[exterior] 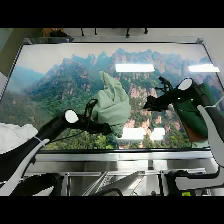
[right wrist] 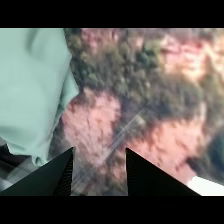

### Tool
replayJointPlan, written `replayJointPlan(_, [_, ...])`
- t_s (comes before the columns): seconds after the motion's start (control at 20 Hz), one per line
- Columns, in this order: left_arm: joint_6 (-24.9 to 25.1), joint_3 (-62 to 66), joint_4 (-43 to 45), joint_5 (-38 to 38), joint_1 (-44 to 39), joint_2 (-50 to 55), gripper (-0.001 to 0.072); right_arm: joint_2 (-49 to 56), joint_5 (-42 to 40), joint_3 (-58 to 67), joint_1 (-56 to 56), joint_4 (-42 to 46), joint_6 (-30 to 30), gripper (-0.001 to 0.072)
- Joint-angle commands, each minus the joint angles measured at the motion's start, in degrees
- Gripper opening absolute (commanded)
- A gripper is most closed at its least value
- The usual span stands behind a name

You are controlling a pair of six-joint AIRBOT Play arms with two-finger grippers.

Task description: Fold the shirts.

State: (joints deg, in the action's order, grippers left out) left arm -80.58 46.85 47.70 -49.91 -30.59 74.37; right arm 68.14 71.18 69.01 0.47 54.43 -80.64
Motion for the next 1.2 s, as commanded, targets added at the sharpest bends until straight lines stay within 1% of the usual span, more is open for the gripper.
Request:
replayJointPlan(0.0, [-0.11,-1.42,-2.80,13.44,-7.58,5.07,0.0661,7.56,-2.75,0.04,1.31,-9.27,6.80,0.0361])
replayJointPlan(0.1, [-0.17,1.57,-2.82,13.40,-8.55,9.66,0.0661,10.58,-4.42,0.07,3.34,-10.78,9.25,0.0361])
replayJointPlan(0.35, [-0.48,10.64,-2.67,12.07,-8.46,17.55,0.0661,14.86,-9.33,0.07,8.74,-10.99,10.43,0.0360])
replayJointPlan(0.4, [-0.50,11.85,-2.47,11.26,-8.39,18.40,0.0635,15.19,-9.70,0.07,9.27,-11.02,10.43,0.0360])
replayJointPlan(0.45, [-0.48,12.94,-2.21,10.10,-8.28,19.02,0.0413,15.32,-9.75,0.07,9.40,-11.04,10.86,0.0356])
replayJointPlan(0.5, [-0.39,13.57,-2.16,8.94,-7.85,19.26,0.0152,15.32,-9.73,0.09,9.38,-11.21,11.80,0.0241])
replayJointPlan(0.55, [0.33,13.99,-2.19,7.93,-7.43,19.23,0.0012,15.30,-9.73,0.11,9.35,-11.21,12.00,0.0107])
replayJointPlan(0.6, [0.66,14.45,-2.21,6.75,-6.88,19.08,0.0013,15.30,-9.70,0.13,9.31,-11.19,12.00,0.0098])
replayJointPlan(0.65, [0.90,14.67,-2.19,5.88,-6.27,18.60,0.0013,15.30,-9.55,0.35,9.31,-11.21,12.57,0.0040])
replayJointPlan(0.7, [1.40,14.64,-2.19,5.29,-5.49,17.62,0.0013,15.08,-9.20,0.66,9.31,-11.72,13.49,0.0014])
replayJointPlan(0.8, [2.64,14.64,-2.12,3.74,-3.41,14.21,0.0011,13.68,-8.17,2.47,9.20,-12.22,14.88,0.0014])
replayJointPlan(0.95, [2.43,15.61,2.25,-0.04,1.77,4.35,0.0009,8.70,-1.51,10.71,7.34,-12.41,14.69,0.0014])
replayJointPlan(1.05, [2.27,20.48,2.08,-7.04,6.38,-3.34,0.0009,3.26,3.34,19.17,5.84,-15.06,14.71,0.0014])
replayJointPlan(1.15, [2.08,29.83,2.19,-13.86,9.51,-10.64,0.0009,-3.50,6.34,28.89,5.70,-18.75,14.95,0.0014])
